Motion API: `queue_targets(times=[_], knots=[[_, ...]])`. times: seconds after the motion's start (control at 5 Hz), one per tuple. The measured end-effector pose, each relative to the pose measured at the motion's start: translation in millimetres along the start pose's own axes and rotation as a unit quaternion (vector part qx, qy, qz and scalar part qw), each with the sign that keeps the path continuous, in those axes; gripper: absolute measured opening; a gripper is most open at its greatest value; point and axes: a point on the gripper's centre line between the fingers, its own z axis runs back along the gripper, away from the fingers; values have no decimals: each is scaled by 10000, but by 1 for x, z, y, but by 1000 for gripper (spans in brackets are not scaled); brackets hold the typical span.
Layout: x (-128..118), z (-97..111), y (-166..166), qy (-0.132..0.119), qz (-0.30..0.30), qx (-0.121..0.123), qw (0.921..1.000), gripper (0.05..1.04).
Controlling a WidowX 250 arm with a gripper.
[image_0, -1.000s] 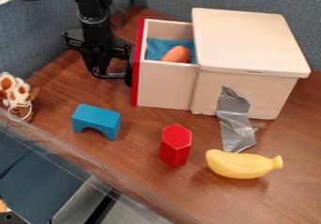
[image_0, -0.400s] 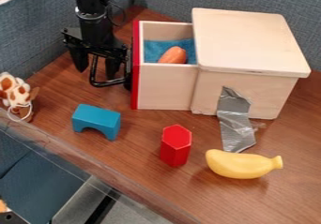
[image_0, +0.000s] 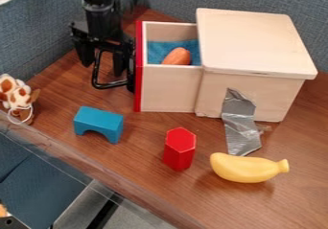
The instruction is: Open the drawer
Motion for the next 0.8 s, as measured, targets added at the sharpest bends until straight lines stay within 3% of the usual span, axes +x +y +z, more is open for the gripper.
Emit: queue_targets(times=[0.4, 0.6, 0.8], knots=[[22, 60, -31, -369, -955, 60, 9947, 999], [19, 84, -44, -412, -1413, 121, 9890, 999], [10, 102, -59, -389, -1929, 17, 9805, 999]])
